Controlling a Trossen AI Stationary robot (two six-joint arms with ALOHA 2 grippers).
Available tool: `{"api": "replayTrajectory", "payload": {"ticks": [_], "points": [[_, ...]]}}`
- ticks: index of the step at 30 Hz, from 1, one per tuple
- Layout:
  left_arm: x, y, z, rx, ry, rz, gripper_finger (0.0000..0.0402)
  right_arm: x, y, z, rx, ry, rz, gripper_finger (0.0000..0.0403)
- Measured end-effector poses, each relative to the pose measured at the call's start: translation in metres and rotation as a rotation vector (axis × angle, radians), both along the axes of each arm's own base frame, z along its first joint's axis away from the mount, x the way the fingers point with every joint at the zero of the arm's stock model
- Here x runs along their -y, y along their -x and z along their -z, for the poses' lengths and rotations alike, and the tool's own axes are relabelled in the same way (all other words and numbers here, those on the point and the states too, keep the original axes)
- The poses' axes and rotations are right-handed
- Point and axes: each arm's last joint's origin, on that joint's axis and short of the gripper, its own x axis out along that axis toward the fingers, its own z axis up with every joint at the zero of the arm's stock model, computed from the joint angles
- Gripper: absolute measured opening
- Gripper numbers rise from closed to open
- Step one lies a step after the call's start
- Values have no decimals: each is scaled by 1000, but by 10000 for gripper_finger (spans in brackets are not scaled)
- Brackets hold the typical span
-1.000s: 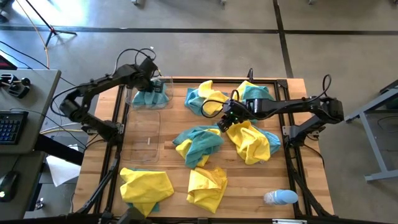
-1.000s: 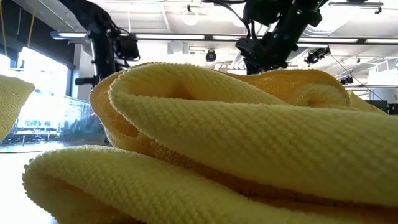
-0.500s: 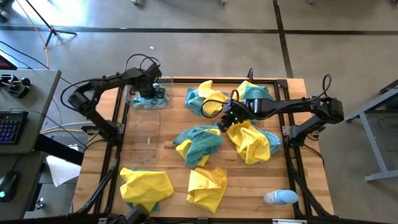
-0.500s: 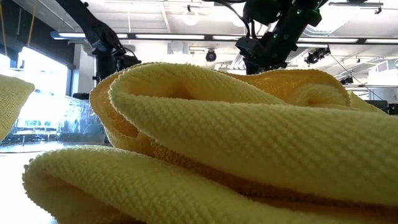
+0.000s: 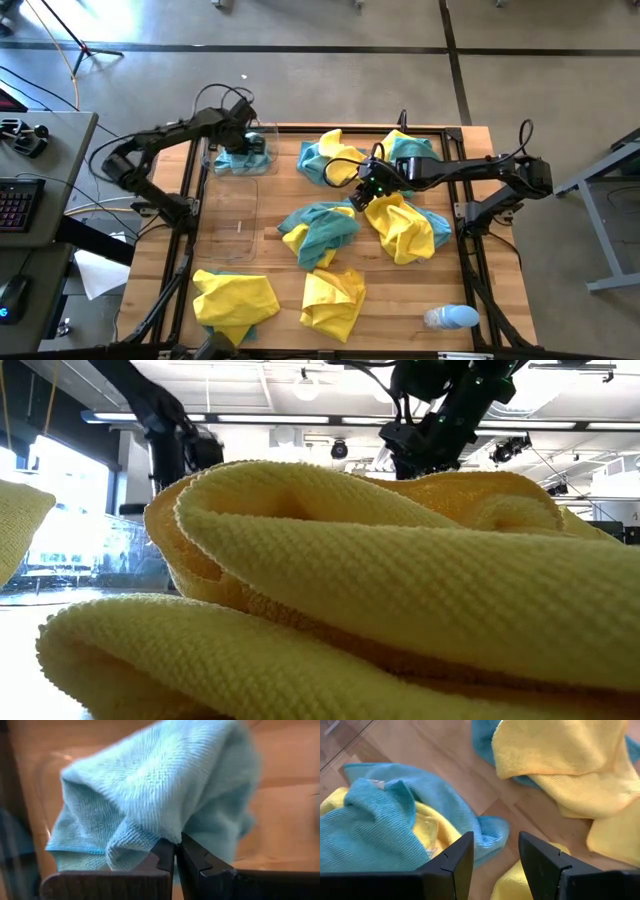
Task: Sort microfiber towel by color & place in baskets
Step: Put the blue microfiber cloth into the top transparent bin
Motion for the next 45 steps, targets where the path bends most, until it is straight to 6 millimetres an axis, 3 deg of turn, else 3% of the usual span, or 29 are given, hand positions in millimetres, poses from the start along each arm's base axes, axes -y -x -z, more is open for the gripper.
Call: {"api": "replayTrajectory", "payload": {"ticks": [7, 11, 15, 18, 29, 37, 45], "points": [[25, 18, -55, 147, -182, 10, 1, 8, 3, 1, -9, -41, -29, 142], [47, 23, -78, 191, -286, 40, 1, 17, 4, 1, 1, -75, -85, 94], [56, 28, -82, 153, -312, -14, 0, 24, 6, 1, 11, -89, -129, 30], [56, 29, -76, 94, -274, -20, 0, 26, 6, 1, 18, -89, -144, 5], [24, 2, -25, -66, -115, -11, 10, 21, 3, 0, 44, -97, -144, 29], [-3, -15, 29, -145, 19, 5, 51, 8, 0, 0, 52, -140, -127, 30], [-13, -25, 51, -79, 72, 45, 108, -4, -3, 0, 53, -161, -120, 30]]}}
